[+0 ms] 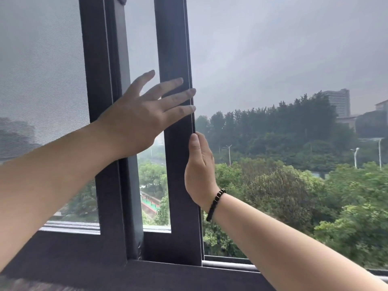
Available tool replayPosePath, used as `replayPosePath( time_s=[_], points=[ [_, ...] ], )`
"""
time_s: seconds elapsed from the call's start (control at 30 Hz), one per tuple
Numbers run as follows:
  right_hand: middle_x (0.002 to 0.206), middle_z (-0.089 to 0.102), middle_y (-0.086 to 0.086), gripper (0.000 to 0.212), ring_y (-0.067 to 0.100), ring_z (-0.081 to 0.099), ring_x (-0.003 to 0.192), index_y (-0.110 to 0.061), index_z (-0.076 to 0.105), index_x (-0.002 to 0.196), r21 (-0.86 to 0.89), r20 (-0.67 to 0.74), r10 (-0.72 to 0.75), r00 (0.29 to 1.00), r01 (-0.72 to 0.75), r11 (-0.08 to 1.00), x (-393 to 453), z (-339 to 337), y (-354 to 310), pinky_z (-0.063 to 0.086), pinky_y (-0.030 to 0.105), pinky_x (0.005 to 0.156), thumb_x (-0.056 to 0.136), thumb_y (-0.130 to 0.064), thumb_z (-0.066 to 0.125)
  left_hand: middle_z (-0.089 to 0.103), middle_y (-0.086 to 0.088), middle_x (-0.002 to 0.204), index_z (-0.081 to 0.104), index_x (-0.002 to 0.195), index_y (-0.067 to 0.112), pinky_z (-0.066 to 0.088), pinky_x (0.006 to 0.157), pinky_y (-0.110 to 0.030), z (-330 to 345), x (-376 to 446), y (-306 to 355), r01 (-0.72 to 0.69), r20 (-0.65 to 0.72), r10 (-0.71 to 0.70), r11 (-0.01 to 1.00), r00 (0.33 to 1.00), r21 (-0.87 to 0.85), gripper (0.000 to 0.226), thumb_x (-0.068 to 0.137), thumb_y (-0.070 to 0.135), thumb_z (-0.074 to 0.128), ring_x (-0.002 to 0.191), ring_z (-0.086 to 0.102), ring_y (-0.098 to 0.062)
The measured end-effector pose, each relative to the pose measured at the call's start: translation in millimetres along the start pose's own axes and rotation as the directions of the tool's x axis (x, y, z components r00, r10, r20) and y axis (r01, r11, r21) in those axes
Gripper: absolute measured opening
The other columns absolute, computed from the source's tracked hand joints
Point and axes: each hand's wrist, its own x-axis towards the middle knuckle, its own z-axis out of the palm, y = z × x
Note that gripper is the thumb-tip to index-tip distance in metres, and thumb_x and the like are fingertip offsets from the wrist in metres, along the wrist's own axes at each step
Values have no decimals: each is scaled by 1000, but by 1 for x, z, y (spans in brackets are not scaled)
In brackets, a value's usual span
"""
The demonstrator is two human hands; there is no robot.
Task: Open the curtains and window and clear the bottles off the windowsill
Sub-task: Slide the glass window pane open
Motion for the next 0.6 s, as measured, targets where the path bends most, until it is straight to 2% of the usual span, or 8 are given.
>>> replayPosePath(
  time_s=[0.13, 0.23, 0.3, 0.43, 0.6],
  points=[
    [69, 45, -7, 31, 3, 39, 61, -12, 50, 88, 2, -8, 4, 1000, -4, 1000, -3, 15, 1, 34, 33, 66, 104, -29, 29, 42, -3, 153, 56, 136, 14, 20, 113, -62, 1, -9, -5, 28, 18, -28, 999, 999, -27, 68, 73, -9, 50, 144, 35, -29],
    [65, 38, -10, 32, 4, 34, 57, -14, 44, 81, 12, 15, 16, 1000, -17, 1000, -4, 26, 1, 32, 35, 65, 104, -31, 29, 42, 0, 153, 57, 136, 17, 20, 113, -63, 1, -18, -8, 68, 44, -66, 996, 997, -51, 62, 77, 8, 41, 144, 35, -27],
    [65, 37, -9, 33, 4, 34, 56, -15, 42, 80, 17, 33, 27, 999, -28, 999, -6, 33, 1, 31, 34, 64, 103, -33, 29, 40, 2, 154, 56, 137, 19, 20, 112, -65, 1, -23, -11, 96, 69, -90, 992, 994, -78, 63, 76, 11, 41, 144, 34, -26],
    [67, 39, -9, 34, 2, 37, 57, -12, 45, 85, 39, 57, 70, 996, -72, 997, -7, 45, 0, 33, 29, 64, 103, -35, 29, 41, 2, 154, 57, 136, 18, 18, 113, -64, 1, -31, -16, 109, 85, -101, 989, 991, -99, 61, 76, 17, 48, 144, 33, -27],
    [78, 51, -12, 37, 1, 46, 73, -10, 54, 104, 73, 80, 128, 989, -134, 988, -6, 61, 2, 37, 26, 72, 103, -38, 30, 36, 3, 157, 51, 140, 19, 6, 115, -63, 3, -45, -19, 136, 131, -123, 986, 984, -101, 68, 78, 47, 45, 149, 19, -27]
  ],
)
